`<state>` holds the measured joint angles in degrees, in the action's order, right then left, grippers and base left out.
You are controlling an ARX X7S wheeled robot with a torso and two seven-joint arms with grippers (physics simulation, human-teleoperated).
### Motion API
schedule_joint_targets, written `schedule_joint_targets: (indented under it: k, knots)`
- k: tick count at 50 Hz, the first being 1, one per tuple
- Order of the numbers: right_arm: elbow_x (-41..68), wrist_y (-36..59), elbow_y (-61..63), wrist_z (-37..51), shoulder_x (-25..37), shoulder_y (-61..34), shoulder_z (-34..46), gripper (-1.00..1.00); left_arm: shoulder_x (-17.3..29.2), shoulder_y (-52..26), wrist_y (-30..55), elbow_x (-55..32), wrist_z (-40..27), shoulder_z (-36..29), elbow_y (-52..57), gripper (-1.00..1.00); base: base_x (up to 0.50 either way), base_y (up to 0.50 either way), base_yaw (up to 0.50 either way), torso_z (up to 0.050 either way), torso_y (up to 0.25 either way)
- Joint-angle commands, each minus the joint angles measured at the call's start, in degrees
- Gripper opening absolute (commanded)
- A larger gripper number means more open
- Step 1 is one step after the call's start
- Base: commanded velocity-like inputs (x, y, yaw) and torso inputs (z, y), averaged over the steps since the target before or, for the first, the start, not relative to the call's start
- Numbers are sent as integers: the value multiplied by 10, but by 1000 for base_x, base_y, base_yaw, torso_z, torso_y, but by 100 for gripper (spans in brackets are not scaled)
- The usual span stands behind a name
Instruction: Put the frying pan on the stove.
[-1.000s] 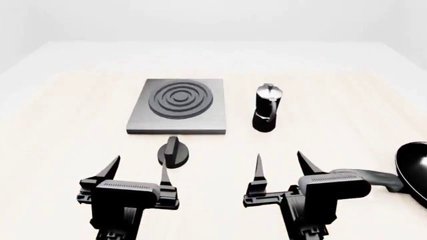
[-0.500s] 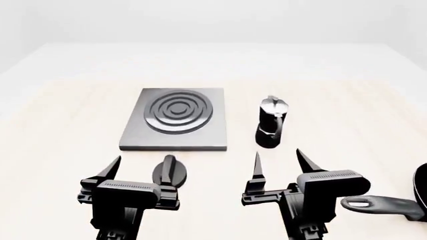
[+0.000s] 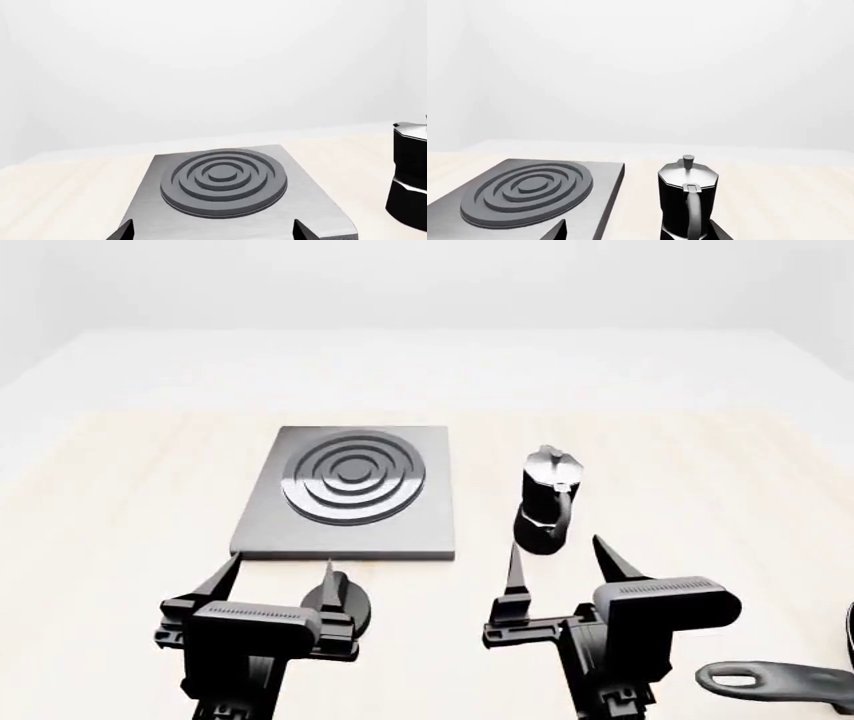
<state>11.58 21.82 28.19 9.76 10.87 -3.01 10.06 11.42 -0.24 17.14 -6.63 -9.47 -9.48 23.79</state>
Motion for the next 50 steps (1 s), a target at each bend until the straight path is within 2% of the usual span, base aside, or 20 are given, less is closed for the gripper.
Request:
schedule_joint_targets:
  k: [1,9,13,16,28,50]
  knots:
    - [5,2,0,6,2,-3,1,100,3,0,2,-5,-5,-1,7,100,219,0,0,0,0]
    - [-2,0,-4,39,-12,-8,-13,100,5,2,-1,-7,-9,-3,8,100,164,0,0,0,0]
    - [43,17,7,81,-46,-8,-68,100,6,5,-11,-7,-10,-5,1,100,0,0,0,0,0]
    - [40,9,4,103,-55,-5,-80,100,7,3,-11,-10,-12,-4,1,100,0,0,0,0,0]
    - [13,-15,20,153,-60,6,-82,100,11,2,-11,-15,-18,-5,2,100,0,0,0,0,0]
    - [40,-60,13,233,-78,21,-124,100,18,1,-9,-23,-26,-8,7,100,0,0,0,0,0]
